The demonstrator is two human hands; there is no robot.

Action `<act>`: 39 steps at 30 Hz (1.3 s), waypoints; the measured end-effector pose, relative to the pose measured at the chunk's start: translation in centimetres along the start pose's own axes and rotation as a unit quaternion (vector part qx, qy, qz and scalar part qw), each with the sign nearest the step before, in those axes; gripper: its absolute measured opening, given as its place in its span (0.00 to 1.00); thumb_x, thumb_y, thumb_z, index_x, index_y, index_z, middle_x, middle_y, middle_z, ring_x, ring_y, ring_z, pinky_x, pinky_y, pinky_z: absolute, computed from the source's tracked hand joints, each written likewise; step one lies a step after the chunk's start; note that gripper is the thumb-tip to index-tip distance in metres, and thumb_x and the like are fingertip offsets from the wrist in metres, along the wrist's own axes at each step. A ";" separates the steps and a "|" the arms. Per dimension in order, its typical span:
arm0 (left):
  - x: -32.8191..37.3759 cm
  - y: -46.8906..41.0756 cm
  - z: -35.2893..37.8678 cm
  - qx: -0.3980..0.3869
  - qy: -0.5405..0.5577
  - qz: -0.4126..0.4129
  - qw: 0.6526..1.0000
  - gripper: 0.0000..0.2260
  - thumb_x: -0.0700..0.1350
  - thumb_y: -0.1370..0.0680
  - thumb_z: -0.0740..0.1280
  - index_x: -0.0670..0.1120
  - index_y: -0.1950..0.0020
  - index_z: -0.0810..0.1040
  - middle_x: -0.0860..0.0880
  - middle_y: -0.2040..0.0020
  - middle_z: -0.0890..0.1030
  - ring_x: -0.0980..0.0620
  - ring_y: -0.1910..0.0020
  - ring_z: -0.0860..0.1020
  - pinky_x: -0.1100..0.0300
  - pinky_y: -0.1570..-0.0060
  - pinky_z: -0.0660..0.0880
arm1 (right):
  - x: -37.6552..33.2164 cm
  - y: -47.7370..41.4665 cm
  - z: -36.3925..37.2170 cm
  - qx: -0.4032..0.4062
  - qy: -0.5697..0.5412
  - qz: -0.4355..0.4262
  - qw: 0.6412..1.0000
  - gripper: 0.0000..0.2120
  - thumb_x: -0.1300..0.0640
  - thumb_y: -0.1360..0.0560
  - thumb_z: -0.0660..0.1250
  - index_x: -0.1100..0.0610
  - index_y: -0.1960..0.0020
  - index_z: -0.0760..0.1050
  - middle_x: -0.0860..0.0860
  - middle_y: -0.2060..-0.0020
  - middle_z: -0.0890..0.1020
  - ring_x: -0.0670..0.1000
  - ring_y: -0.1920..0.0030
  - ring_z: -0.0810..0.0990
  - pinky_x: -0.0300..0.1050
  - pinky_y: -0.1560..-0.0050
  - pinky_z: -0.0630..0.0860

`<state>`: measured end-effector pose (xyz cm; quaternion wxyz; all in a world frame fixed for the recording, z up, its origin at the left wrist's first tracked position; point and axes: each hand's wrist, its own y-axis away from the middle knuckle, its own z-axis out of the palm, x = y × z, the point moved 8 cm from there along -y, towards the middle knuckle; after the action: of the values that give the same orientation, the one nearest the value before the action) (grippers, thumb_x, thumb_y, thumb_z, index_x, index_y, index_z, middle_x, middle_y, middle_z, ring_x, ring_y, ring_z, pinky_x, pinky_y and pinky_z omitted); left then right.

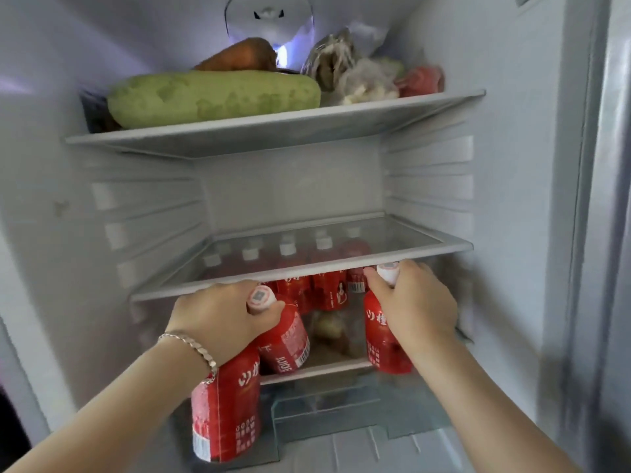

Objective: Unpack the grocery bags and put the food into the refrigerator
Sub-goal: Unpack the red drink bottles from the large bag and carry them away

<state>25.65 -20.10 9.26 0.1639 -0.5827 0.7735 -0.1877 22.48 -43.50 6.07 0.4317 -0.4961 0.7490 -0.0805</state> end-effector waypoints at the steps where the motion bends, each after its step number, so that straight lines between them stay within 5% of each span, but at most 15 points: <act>1: -0.1 -0.2 0.4 0.000 0.009 0.008 1.000 0.17 0.68 0.26 0.54 0.56 0.58 0.69 0.57 0.57 0.79 0.56 0.57 0.77 0.61 0.61 0.70 | 0.2 -0.3 0.4 0.003 0.011 0.008 1.000 0.25 0.37 0.24 0.57 0.58 0.44 0.74 0.54 0.48 0.76 0.57 0.50 0.78 0.44 0.62 0.67; 11: -0.2 -0.8 1.3 -0.008 0.030 0.073 0.997 0.19 0.69 0.27 0.52 0.57 0.52 0.71 0.57 0.56 0.78 0.59 0.59 0.75 0.64 0.61 0.69 | 2.5 -1.5 5.6 0.036 0.002 0.067 0.997 0.40 0.30 0.35 0.66 0.58 0.36 0.67 0.57 0.44 0.74 0.59 0.45 0.77 0.52 0.54 0.76; 17: -0.1 -0.7 1.4 -0.017 0.022 0.072 0.997 0.19 0.69 0.27 0.53 0.55 0.58 0.69 0.58 0.59 0.77 0.60 0.64 0.72 0.68 0.69 0.62 | 4.2 -5.1 13.1 -0.152 -0.030 0.104 0.982 0.36 0.46 0.29 0.71 0.63 0.31 0.61 0.61 0.37 0.71 0.60 0.38 0.73 0.50 0.42 0.72; 21: -0.4 -0.6 1.4 -0.009 0.031 0.067 0.997 0.18 0.69 0.28 0.53 0.55 0.59 0.68 0.57 0.61 0.75 0.61 0.66 0.71 0.70 0.70 0.62 | 3.3 -5.1 14.9 -0.210 0.003 0.089 0.974 0.26 0.56 0.26 0.64 0.65 0.32 0.64 0.62 0.37 0.72 0.58 0.39 0.75 0.45 0.45 0.71; 24: -0.7 -0.5 1.4 -0.002 0.037 0.060 0.998 0.18 0.69 0.28 0.53 0.56 0.57 0.68 0.58 0.61 0.75 0.61 0.66 0.71 0.70 0.70 0.63 | 0.5 -2.5 12.9 -0.239 0.032 0.054 0.969 0.40 0.52 0.29 0.69 0.59 0.25 0.51 0.59 0.30 0.61 0.60 0.30 0.64 0.55 0.32 0.65; 26: -0.6 -0.5 1.3 0.009 0.033 0.059 0.998 0.19 0.70 0.28 0.53 0.55 0.59 0.68 0.57 0.63 0.75 0.61 0.66 0.72 0.69 0.70 0.63 | -3.8 0.8 11.7 -0.334 -0.017 -0.088 0.938 0.46 0.54 0.31 0.73 0.51 0.24 0.47 0.53 0.27 0.57 0.55 0.27 0.59 0.56 0.28 0.62; 29: -0.3 -0.4 0.8 0.035 0.026 0.060 0.997 0.18 0.69 0.28 0.54 0.55 0.60 0.68 0.58 0.66 0.72 0.62 0.69 0.69 0.70 0.70 0.61 | -8.6 5.6 10.7 -0.442 -0.230 -0.187 0.847 0.47 0.58 0.35 0.78 0.45 0.26 0.52 0.39 0.36 0.67 0.39 0.36 0.69 0.37 0.37 0.72; 34: -0.1 -0.5 0.4 0.011 0.043 0.056 0.997 0.23 0.72 0.30 0.49 0.54 0.60 0.68 0.57 0.63 0.76 0.57 0.65 0.73 0.62 0.65 0.66 | -8.2 4.9 9.9 -0.266 -0.357 -0.140 0.884 0.35 0.55 0.42 0.80 0.37 0.43 0.66 0.39 0.46 0.77 0.40 0.46 0.78 0.40 0.44 0.77; 37: -1.7 -0.4 -1.9 0.079 0.077 0.000 0.994 0.29 0.74 0.36 0.49 0.48 0.67 0.67 0.52 0.70 0.76 0.54 0.69 0.74 0.60 0.68 0.70 | -7.4 4.9 9.7 -0.264 -0.385 -0.116 0.876 0.30 0.58 0.41 0.80 0.37 0.50 0.67 0.38 0.53 0.79 0.36 0.52 0.79 0.33 0.52 0.76; 39: -2.4 -0.2 -2.7 0.144 0.074 -0.026 0.986 0.26 0.69 0.30 0.54 0.47 0.69 0.67 0.52 0.72 0.76 0.52 0.69 0.75 0.59 0.67 0.72 | -7.6 5.4 9.6 -0.280 -0.372 -0.123 0.876 0.29 0.56 0.40 0.80 0.37 0.51 0.67 0.38 0.55 0.79 0.34 0.55 0.79 0.30 0.56 0.74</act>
<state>25.18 -17.58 11.77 0.1836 -0.5575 0.7329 -0.3440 26.85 -31.73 1.51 0.5082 -0.6777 0.4572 0.2708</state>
